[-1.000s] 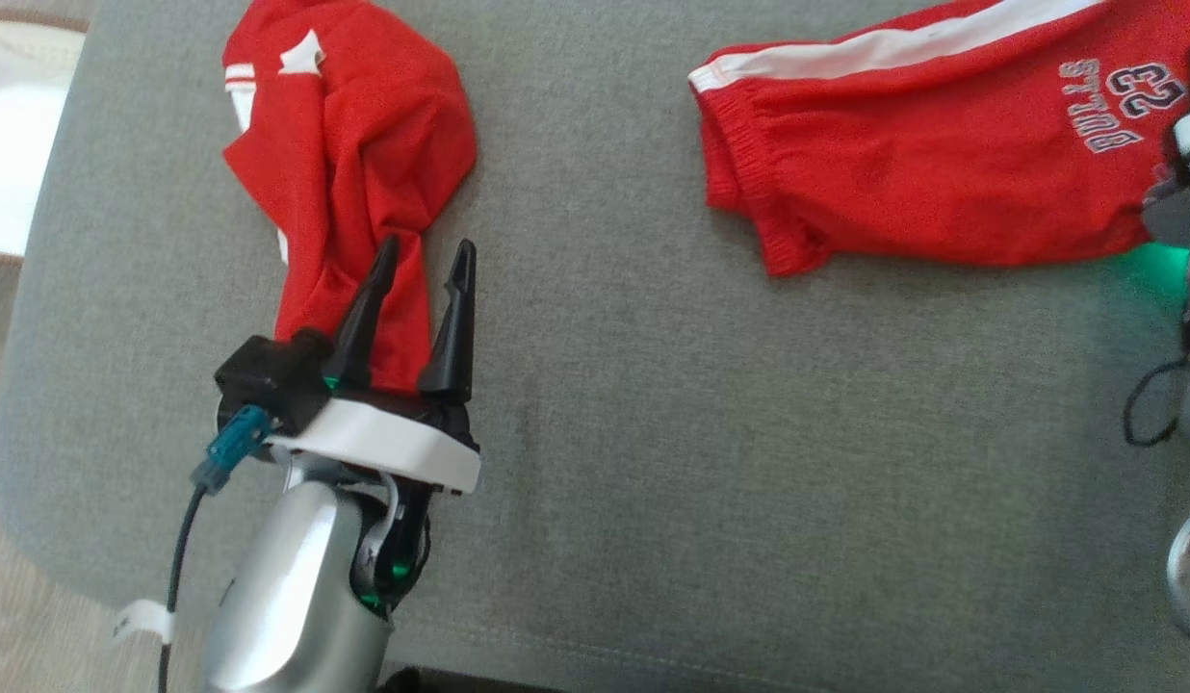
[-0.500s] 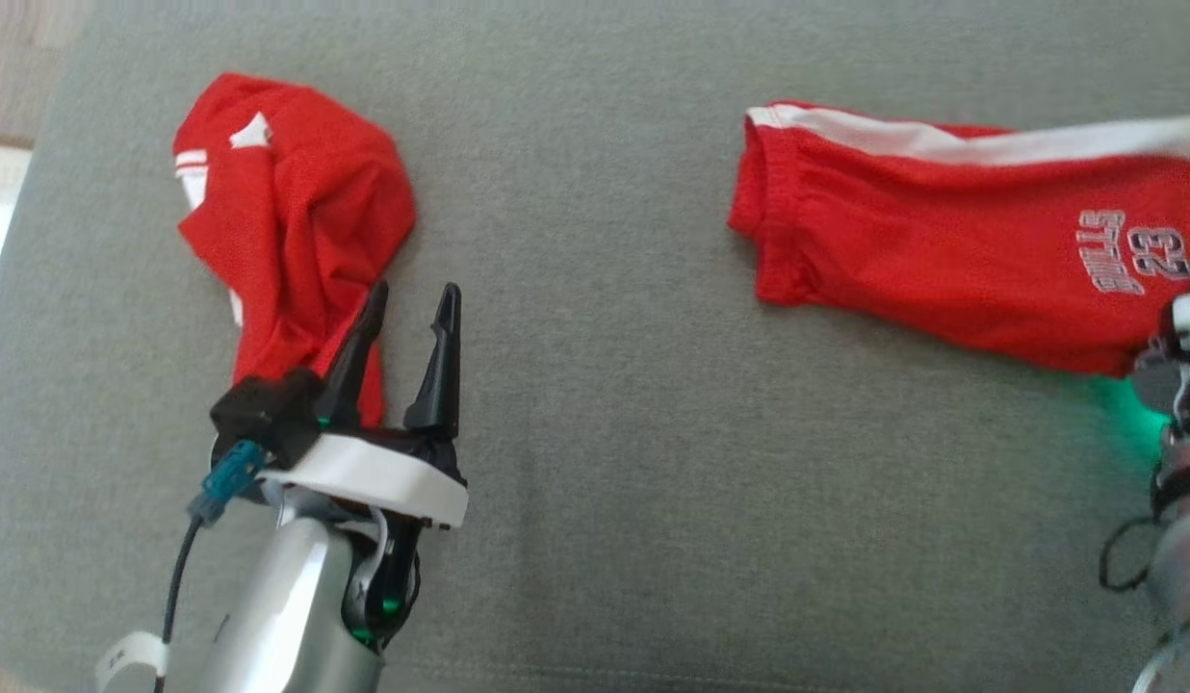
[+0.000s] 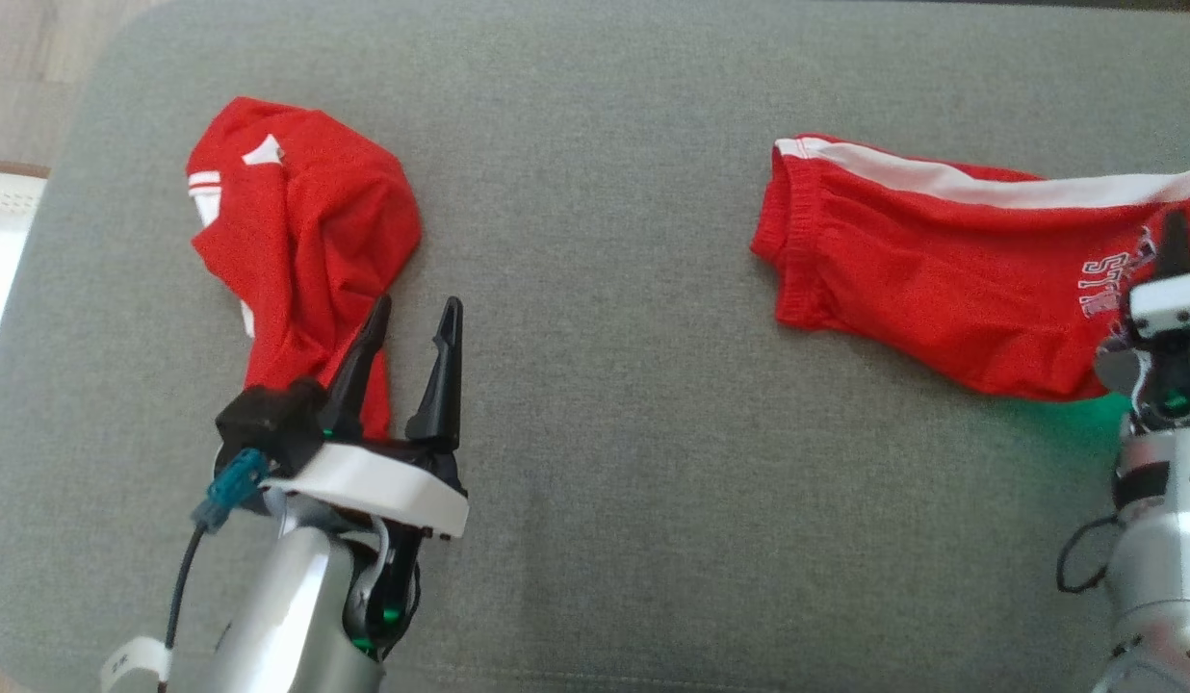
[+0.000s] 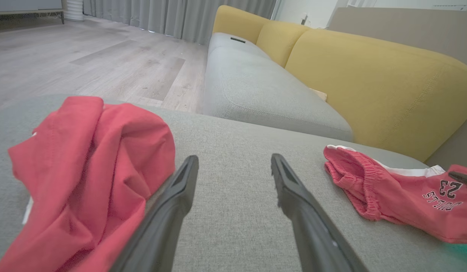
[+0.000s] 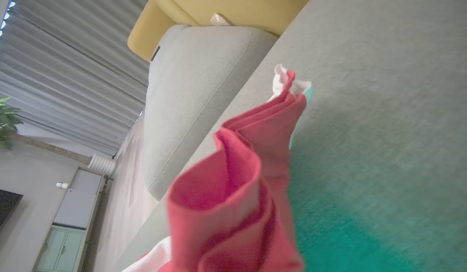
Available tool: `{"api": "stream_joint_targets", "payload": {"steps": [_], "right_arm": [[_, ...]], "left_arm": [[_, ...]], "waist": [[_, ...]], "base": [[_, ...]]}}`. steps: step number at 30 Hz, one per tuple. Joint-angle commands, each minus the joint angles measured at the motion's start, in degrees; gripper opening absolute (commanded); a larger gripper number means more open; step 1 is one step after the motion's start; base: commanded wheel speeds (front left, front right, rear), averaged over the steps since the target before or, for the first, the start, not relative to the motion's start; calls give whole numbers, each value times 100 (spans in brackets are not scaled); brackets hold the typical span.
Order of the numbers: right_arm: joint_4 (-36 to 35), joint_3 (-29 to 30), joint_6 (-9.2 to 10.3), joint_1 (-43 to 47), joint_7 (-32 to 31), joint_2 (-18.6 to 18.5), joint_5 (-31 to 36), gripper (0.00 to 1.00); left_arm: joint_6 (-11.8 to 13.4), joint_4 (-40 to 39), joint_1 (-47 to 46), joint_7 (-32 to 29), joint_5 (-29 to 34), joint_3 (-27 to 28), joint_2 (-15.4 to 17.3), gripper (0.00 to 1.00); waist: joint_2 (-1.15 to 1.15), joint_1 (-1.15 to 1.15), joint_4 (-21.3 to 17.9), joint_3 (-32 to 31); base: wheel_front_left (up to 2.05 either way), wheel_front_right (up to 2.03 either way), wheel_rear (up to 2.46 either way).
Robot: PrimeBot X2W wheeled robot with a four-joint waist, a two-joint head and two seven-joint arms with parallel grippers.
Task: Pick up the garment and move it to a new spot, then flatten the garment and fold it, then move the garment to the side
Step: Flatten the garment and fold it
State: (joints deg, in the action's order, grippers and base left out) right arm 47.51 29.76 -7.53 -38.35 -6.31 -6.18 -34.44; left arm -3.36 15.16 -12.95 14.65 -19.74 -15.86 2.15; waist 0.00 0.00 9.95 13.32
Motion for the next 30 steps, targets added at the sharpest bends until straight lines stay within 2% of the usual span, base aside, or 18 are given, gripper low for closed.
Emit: {"api": "stream_joint_targets", "payload": {"steps": [1, 6, 8, 11, 17, 24, 30], "right_arm": [[-274, -220, 4, -265, -26, 46, -68, 0], [-715, -809, 4, -97, -156, 231, -384, 0], [-1038, -1365, 4, 148, -235, 302, -713, 0], [-1184, -1774, 4, 358, -226, 321, -947, 0], [-1159, -2495, 4, 575, -98, 328, -1402, 0], [-1023, -3016, 4, 552, 138, 329, -1777, 0], [-894, -3508, 4, 598, 190, 329, -1802, 0]], "left_arm": [[-4, -145, -9, 35, -8, 197, 73, 100], [-11, -107, 75, 35, -27, 241, 73, 100], [-26, -82, 110, 35, -28, 230, 73, 100], [-22, -69, 145, 35, -36, 234, 73, 100], [-31, -35, 224, 35, -56, 231, 73, 100], [-23, -27, 302, 35, -79, 228, 73, 100], [-22, -21, 319, 35, -73, 238, 73, 100]], "waist": [[0, 0, 38, -60], [0, 0, 137, -219], [0, 0, 251, -312], [0, 0, 336, -375], [0, 0, 507, -452], [0, 0, 642, -481], [0, 0, 679, -475]], "base": [[0, 0, 0], [0, 0, 0], [0, 0, 0], [0, 0, 0], [0, 0, 0], [0, 0, 0], [0, 0, 0]]}}
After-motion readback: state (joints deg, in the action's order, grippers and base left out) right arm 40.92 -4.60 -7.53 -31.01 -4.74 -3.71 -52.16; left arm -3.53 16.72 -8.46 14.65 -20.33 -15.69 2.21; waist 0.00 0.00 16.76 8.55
